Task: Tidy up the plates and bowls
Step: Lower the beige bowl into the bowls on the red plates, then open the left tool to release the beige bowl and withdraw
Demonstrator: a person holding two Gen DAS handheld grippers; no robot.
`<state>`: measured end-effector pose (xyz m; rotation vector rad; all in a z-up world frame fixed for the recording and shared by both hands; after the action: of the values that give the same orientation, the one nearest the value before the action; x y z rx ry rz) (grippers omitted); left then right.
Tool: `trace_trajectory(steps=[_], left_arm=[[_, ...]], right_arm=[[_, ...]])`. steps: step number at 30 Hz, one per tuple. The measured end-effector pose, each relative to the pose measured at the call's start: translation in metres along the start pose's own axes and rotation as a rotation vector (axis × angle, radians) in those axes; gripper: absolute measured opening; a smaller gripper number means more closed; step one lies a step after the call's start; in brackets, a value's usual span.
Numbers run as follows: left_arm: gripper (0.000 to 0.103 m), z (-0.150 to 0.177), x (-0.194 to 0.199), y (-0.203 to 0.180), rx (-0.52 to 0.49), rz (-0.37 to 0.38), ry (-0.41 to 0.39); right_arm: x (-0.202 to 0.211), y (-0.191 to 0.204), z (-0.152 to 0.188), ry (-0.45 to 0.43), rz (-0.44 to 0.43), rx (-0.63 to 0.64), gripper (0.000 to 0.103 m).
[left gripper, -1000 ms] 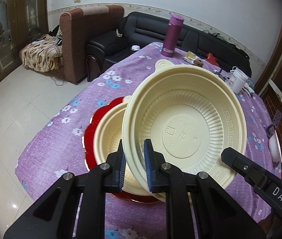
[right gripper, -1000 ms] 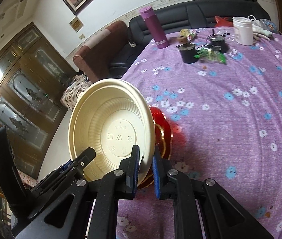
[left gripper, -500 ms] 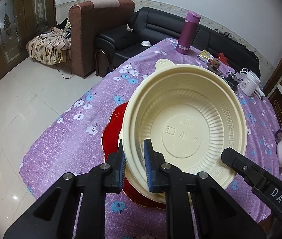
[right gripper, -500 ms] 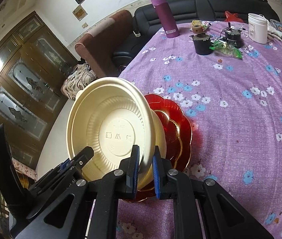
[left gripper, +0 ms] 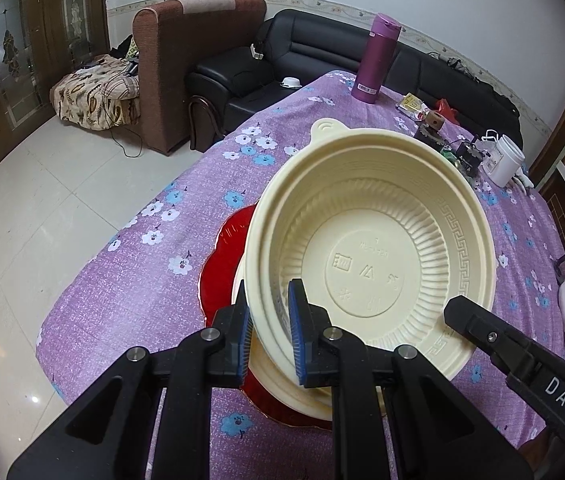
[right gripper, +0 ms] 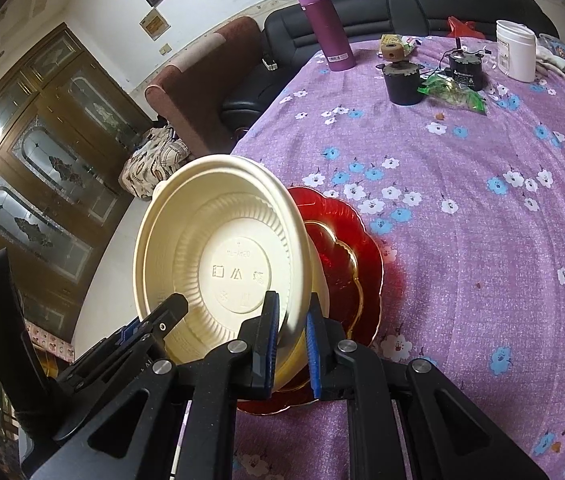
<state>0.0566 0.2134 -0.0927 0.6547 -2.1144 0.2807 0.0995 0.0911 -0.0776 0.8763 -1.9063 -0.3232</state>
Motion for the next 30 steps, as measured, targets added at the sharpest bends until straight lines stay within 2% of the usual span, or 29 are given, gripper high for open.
trace_trajectory(steps=[6, 17, 30], left_arm=[[0.015, -0.002, 0.006, 0.008, 0.01, -0.015, -0.022], [0.015, 0.008, -0.002, 0.015, 0.019, -0.022, 0.014], [0.015, 0.007, -0.003, 0.02, 0.045, -0.018, 0.019]], right_arm=[[0.001, 0.007, 0.001, 0.001, -0.013, 0.014, 0.012], [-0.01, 0.007, 0.012, 0.048, -0.017, 0.011, 0.017], [-0.01, 0.008, 0.013, 0.039, -0.009, 0.011, 0.017]])
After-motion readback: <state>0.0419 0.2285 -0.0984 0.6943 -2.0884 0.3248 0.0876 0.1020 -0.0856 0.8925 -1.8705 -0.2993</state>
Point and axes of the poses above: each gripper's, at about its wrist camera, not at the fingertips, and x roughly against the way its jaws point, y to its left, z to its underside, the point moved 10 cm from there along -x, roughly the way its jaws point, and after that the axes turned 12 degrees about -z, right-handed, at the moved point
